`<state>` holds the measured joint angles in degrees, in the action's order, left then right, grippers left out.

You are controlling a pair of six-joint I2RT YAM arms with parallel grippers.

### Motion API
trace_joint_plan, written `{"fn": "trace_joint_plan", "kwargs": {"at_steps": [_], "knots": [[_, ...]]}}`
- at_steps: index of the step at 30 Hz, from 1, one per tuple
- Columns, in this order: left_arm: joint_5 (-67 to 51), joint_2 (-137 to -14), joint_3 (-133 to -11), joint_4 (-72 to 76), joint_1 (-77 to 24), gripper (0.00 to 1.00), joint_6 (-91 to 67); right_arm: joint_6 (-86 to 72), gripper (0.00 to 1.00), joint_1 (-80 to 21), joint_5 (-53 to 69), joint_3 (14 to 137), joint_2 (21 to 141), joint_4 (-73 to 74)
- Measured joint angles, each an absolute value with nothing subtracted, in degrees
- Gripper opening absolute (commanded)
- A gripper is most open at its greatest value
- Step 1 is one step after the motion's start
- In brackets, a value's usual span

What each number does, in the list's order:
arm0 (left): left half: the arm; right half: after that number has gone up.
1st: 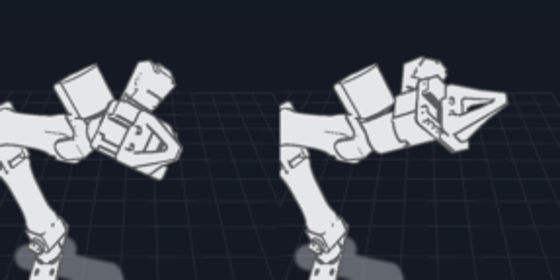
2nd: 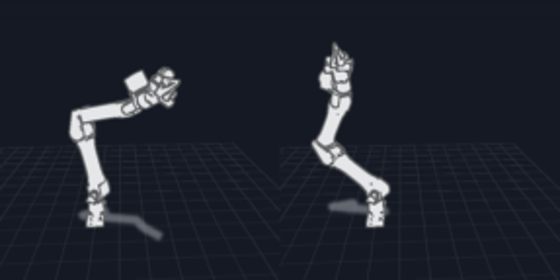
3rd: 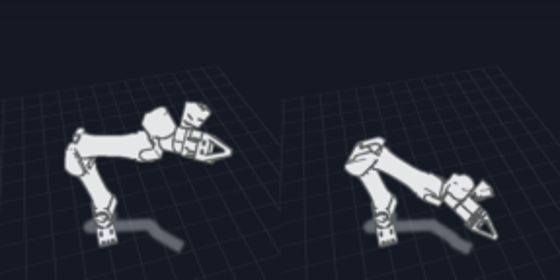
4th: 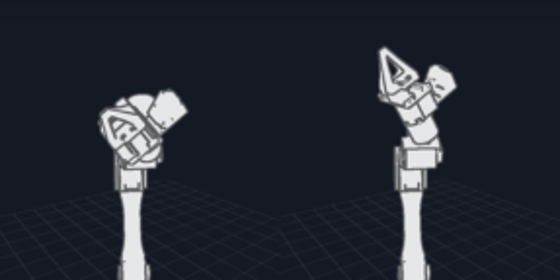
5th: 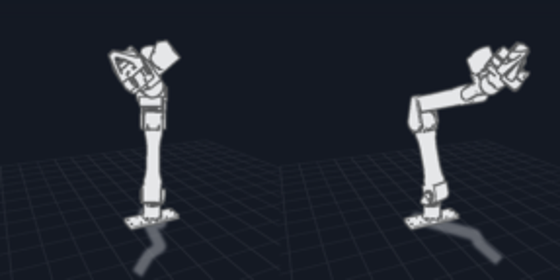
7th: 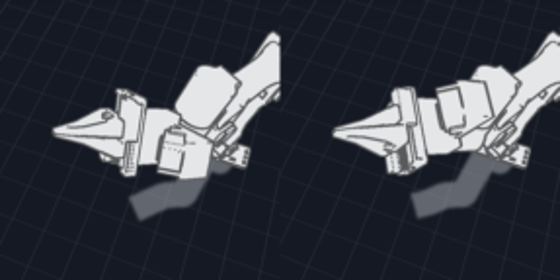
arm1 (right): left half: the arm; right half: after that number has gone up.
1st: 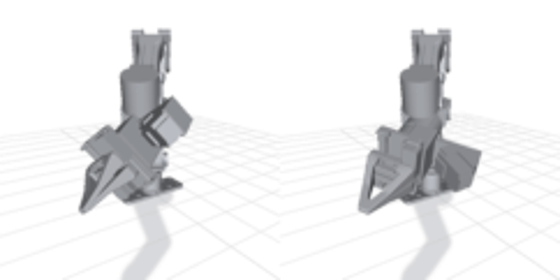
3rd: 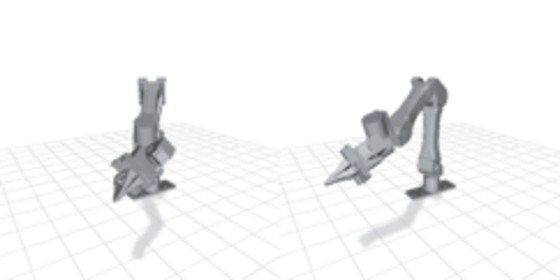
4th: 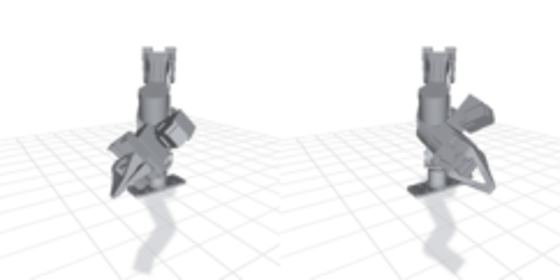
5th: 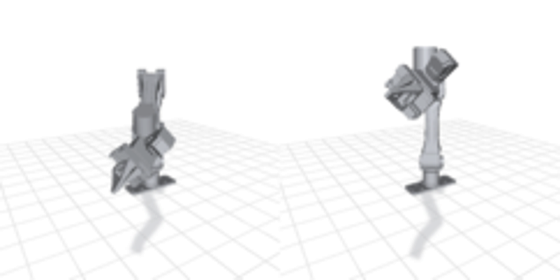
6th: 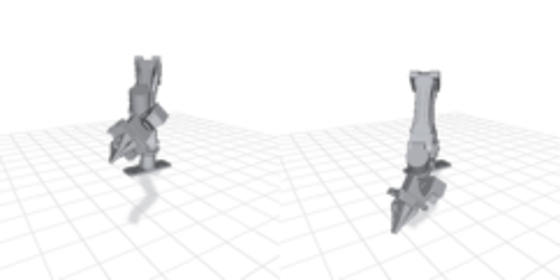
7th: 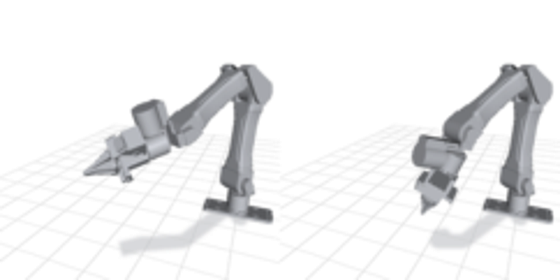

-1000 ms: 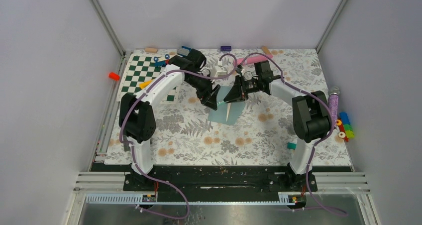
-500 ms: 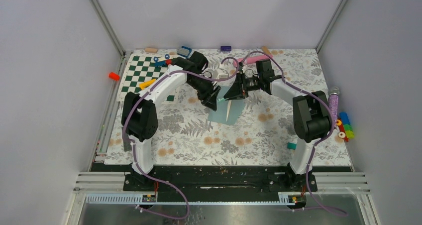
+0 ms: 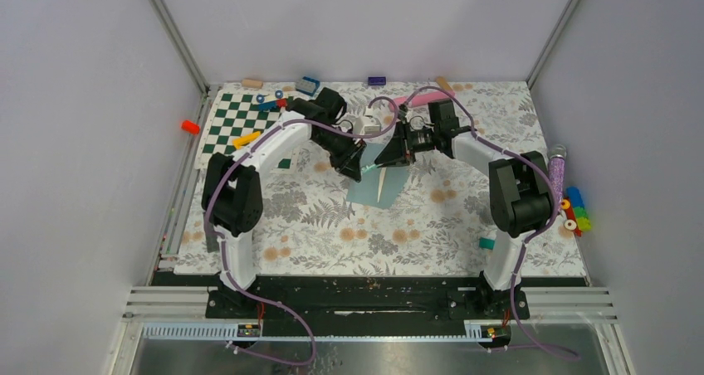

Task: Place the letter into the envelope and seal it
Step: Open the solid glue cap from the solid glue, then place the solid glue cap at the center of the board.

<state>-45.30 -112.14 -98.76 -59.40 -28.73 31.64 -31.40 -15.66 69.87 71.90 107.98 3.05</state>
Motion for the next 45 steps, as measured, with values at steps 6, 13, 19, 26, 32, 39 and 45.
{"fn": "trace_joint_plan", "kwargs": {"at_steps": [6, 13, 19, 26, 32, 39, 45], "knots": [[-45.6, -110.0, -92.8, -57.4, -26.7, 0.00, 32.3, -34.9, 0.04, -13.1, 70.0, 69.8, 108.0, -1.1], [-44.2, -109.4, -87.2, -60.2, -22.3, 0.00, 33.6, -36.4, 0.03, -9.4, 69.9, 69.8, 108.0, -3.9], [-39.8, -109.1, -86.7, -59.3, -22.2, 0.00, 33.4, -35.7, 0.03, -9.7, 69.7, 69.8, 108.0, -3.3], [-24.6, -109.7, -85.7, -51.2, -21.4, 0.00, 27.4, -32.7, 0.03, -9.7, 68.1, 69.9, 108.0, -0.1], [-6.9, -115.3, -85.8, -46.3, -21.8, 0.00, 24.2, -29.5, 0.03, -9.7, 66.4, 70.0, 108.0, 4.4], [5.3, -118.3, -87.4, -48.4, -24.1, 0.11, 24.4, -28.4, 0.04, -9.7, 65.5, 70.2, 108.0, 5.5], [8.5, -118.6, -88.1, -49.3, -26.1, 0.31, 25.3, -28.3, 0.04, -9.7, 65.5, 70.2, 108.0, 5.6]]}}
